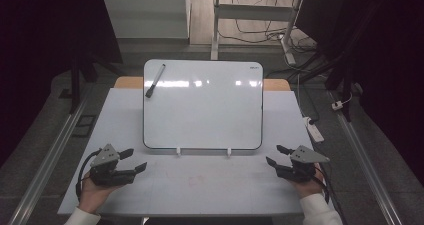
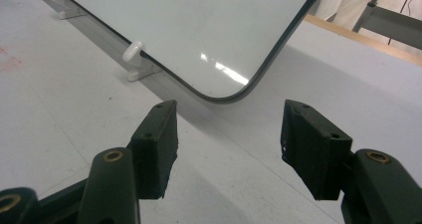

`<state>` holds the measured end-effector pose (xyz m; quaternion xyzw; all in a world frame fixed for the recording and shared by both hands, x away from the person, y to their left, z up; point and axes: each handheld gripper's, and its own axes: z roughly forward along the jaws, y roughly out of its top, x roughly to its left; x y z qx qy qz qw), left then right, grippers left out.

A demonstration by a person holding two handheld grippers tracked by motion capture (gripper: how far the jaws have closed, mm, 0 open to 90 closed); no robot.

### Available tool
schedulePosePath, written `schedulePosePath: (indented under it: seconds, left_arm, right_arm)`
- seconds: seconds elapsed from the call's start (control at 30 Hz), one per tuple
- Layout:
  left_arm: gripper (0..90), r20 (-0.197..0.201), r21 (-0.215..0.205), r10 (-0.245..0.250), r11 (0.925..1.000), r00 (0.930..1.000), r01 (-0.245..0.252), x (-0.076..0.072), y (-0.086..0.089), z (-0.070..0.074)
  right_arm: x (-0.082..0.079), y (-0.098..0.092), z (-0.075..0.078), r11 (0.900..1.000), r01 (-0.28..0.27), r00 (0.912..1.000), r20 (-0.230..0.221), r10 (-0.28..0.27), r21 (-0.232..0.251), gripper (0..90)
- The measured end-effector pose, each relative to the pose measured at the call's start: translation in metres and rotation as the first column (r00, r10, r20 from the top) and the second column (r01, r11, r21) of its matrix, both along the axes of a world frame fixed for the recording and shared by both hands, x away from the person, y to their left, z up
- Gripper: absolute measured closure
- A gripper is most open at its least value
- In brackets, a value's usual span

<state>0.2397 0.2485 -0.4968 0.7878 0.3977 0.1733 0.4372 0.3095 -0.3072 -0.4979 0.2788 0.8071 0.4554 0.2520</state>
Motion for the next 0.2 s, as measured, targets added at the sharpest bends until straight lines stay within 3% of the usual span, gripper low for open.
schedulePosePath:
  seconds: [0.2]
  left_arm:
    - [27.7,-0.008,0.006,0.0,1.0,1.0,0.0,0.0022,-0.0023,-0.0015]
  right_arm:
    - [-0.0003,0.0007,-0.0001,1.0,-0.006,1.0,-0.003,0.006,0.007,39.8]
